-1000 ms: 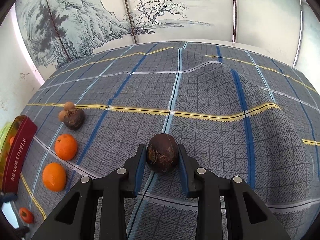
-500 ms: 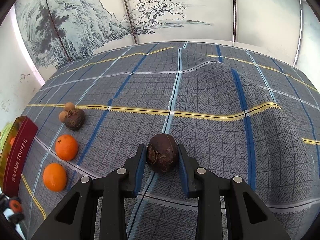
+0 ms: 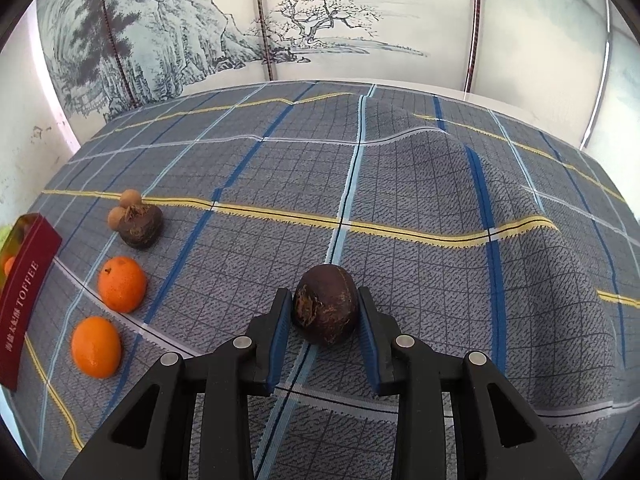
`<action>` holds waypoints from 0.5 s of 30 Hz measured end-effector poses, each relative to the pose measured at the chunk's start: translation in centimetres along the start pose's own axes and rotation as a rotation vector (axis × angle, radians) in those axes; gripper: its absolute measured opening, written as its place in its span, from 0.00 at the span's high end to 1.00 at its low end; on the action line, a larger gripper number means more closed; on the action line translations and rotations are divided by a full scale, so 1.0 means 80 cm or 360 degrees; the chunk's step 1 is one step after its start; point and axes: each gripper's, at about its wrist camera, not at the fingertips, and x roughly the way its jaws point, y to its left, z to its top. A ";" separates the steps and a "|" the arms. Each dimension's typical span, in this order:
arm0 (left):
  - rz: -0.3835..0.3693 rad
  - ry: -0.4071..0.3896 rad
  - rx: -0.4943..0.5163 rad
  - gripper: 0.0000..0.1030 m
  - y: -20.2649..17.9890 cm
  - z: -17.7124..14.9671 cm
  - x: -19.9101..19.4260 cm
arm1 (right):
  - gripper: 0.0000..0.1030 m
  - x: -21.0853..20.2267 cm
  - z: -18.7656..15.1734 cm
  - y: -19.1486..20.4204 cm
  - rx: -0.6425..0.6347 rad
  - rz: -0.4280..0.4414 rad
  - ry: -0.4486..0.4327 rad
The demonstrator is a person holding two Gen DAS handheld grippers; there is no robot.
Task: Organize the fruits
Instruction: 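Carry the tomato into the gold tin and open the left tool while the right tool holds the brown fruit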
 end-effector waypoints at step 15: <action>0.0277 0.0029 0.0060 0.72 0.049 -0.007 0.045 | 0.67 0.001 0.001 0.003 -0.0018 -0.0019 0.0002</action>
